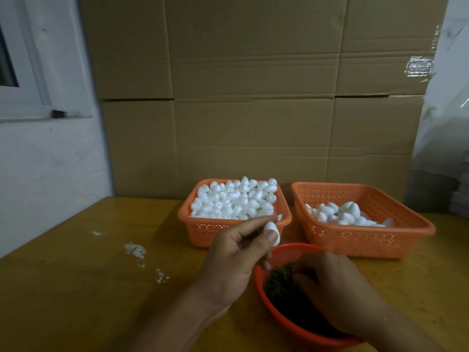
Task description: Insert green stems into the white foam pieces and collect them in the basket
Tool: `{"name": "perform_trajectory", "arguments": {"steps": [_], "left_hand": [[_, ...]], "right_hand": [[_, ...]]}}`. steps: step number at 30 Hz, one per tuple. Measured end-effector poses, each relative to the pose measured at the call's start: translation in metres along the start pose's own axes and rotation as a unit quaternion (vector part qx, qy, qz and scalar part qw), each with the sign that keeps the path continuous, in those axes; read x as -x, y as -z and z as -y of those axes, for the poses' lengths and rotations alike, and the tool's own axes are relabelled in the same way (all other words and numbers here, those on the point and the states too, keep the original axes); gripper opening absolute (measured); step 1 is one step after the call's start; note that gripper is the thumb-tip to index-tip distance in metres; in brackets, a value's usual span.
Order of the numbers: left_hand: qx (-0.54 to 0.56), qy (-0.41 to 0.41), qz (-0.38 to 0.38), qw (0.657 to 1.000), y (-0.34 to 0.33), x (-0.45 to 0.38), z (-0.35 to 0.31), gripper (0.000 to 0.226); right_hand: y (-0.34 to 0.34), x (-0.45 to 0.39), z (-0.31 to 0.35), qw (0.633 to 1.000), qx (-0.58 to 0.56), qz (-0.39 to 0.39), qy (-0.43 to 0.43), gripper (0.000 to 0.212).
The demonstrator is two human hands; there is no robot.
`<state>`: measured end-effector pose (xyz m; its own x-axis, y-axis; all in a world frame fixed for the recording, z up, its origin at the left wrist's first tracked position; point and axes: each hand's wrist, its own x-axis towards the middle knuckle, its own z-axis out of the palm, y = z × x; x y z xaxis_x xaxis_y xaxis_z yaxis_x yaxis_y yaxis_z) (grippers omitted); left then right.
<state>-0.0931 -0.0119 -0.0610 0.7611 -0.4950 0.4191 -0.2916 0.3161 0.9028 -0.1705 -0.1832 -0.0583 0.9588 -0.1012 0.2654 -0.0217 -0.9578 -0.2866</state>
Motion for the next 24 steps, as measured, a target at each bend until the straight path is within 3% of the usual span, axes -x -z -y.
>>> {"name": "perform_trajectory", "arguments": {"steps": [7, 12, 19, 24], "left_hand": [[0.094, 0.022, -0.007, 0.995, -0.001, 0.001, -0.009, 0.032], [0.166, 0.069, 0.014, 0.984, 0.003, 0.0, -0.011, 0.031], [0.174, 0.106, -0.022, 0.979, 0.005, -0.002, -0.009, 0.033], [0.161, 0.12, -0.038, 0.979, 0.006, -0.002, -0.008, 0.035]], "right_hand": [[0.001, 0.003, 0.004, 0.993, -0.085, -0.073, 0.042, 0.008], [0.005, 0.006, 0.007, 0.977, -0.138, -0.144, 0.072, 0.027], [0.011, 0.009, 0.015, 0.911, -0.329, -0.233, 0.085, 0.017], [0.012, 0.011, 0.022, 0.883, -0.4, -0.224, 0.102, 0.015]]}}
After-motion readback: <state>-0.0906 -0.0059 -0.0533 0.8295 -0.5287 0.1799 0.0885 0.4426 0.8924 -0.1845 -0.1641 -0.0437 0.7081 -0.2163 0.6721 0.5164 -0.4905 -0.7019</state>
